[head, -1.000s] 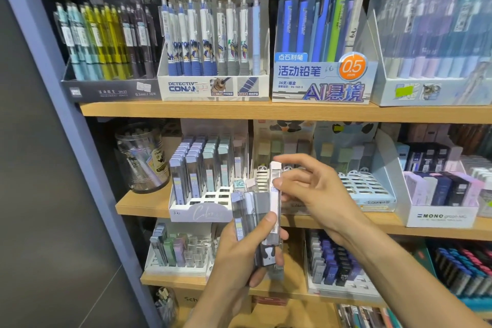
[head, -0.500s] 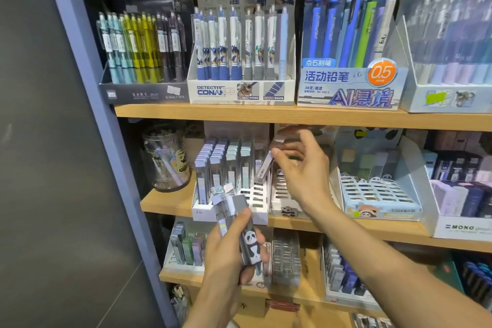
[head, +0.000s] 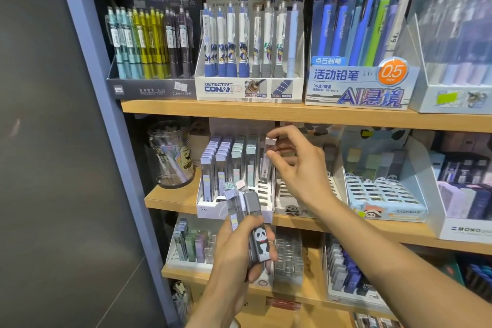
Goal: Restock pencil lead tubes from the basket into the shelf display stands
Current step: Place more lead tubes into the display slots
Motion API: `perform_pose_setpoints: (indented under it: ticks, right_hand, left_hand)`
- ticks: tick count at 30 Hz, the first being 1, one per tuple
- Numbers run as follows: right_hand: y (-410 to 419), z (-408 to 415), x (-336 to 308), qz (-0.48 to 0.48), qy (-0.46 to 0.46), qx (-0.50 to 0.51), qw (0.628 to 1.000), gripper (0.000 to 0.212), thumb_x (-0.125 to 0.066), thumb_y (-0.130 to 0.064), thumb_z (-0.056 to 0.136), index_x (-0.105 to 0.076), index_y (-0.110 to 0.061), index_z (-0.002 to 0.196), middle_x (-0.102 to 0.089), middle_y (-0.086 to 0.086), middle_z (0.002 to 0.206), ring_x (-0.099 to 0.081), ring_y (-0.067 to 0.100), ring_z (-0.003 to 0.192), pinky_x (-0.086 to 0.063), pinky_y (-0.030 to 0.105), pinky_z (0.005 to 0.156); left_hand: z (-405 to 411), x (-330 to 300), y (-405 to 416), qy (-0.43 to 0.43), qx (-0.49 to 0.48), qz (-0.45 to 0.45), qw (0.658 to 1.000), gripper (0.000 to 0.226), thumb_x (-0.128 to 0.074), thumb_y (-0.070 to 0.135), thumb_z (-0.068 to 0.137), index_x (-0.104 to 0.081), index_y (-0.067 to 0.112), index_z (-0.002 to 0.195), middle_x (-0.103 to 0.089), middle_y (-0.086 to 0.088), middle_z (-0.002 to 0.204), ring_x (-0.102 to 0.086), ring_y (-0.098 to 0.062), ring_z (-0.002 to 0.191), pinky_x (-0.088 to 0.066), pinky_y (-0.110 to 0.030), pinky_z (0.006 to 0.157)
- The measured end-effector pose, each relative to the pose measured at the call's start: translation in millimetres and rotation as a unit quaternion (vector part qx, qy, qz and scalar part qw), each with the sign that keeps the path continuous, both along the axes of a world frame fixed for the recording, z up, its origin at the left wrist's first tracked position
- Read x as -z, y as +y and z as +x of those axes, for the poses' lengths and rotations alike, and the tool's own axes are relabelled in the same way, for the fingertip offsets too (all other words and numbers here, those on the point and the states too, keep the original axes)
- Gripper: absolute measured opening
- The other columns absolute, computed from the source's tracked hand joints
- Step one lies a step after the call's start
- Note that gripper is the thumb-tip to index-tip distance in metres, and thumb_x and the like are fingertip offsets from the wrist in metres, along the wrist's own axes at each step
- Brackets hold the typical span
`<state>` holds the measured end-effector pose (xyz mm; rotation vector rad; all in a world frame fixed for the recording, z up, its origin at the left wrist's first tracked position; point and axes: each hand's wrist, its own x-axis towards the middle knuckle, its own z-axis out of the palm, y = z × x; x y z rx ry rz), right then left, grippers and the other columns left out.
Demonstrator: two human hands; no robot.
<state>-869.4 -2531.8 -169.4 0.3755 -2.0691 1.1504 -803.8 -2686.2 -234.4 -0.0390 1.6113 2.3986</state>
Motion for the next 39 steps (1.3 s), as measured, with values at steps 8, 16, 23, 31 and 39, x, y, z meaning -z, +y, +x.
perform_pose_setpoints:
  ticks: [8,16,23,31,39]
  right_hand:
    - [4.2,-9.4,7.6,0.021,-0.015,0.025,0.999,0.026,-0.073,-0.014,0.093,-0.063,-0.021,0.117,-0.070,-0.007,0.096,-0.067,0.004,0.092,-0.062,0.028,0.077]
    - [3.6,-16.3,14.3,0.098,-0.050,0.081,0.991,0.032,-0.074,-0.022,0.093,-0.067,-0.029,0.123,-0.056,-0.001,0.097,-0.059,0.004,0.083,-0.054,0.031,0.088]
    - [3.7,13.1,8.3,0.041,-0.044,0.100,0.993,0.034,-0.071,-0.023,0.094,-0.066,-0.030,0.127,-0.058,-0.005,0.095,-0.060,0.005,0.080,-0.049,0.020,0.077]
    - [22.2,94.8,33.5,-0.257,-0.299,-0.106,0.913,0.031,-0.075,-0.006,0.089,-0.070,-0.020,0.116,-0.075,0.012,0.081,-0.065,0.019,0.073,-0.051,0.030,0.073]
    - [45.6,102.3,40.4,-0.261,-0.287,-0.088,0.917,0.027,-0.078,-0.004,0.086,-0.075,-0.019,0.108,-0.075,0.013,0.085,-0.068,0.023,0.071,-0.057,0.032,0.077]
  left_hand:
    - [-2.1,3.6,0.4,-0.006,-0.014,-0.021,1.000,0.040,-0.069,0.019,0.096,-0.052,-0.002,0.125,-0.072,-0.019,0.083,-0.063,-0.030,0.055,-0.025,-0.021,0.029]
    - [0.5,-1.1,0.1,0.012,0.003,-0.024,1.000,0.049,-0.074,0.029,0.093,-0.055,-0.002,0.126,-0.078,-0.020,0.098,-0.071,-0.029,0.064,-0.026,-0.021,0.029]
    - [5.5,-4.8,4.4,0.039,0.008,-0.002,0.999,0.042,-0.074,0.030,0.088,-0.066,-0.005,0.112,-0.078,-0.021,0.097,-0.073,-0.027,0.062,-0.026,-0.021,0.030]
    - [10.8,0.9,19.5,0.082,0.047,-0.052,0.994,0.032,-0.069,0.031,0.096,-0.068,0.003,0.111,-0.079,-0.018,0.093,-0.072,-0.029,0.060,-0.026,-0.019,0.032]
    - [14.5,10.1,44.8,0.080,0.086,-0.084,0.989,0.036,-0.069,0.035,0.095,-0.072,0.001,0.103,-0.078,-0.019,0.088,-0.072,-0.031,0.060,-0.027,-0.018,0.032]
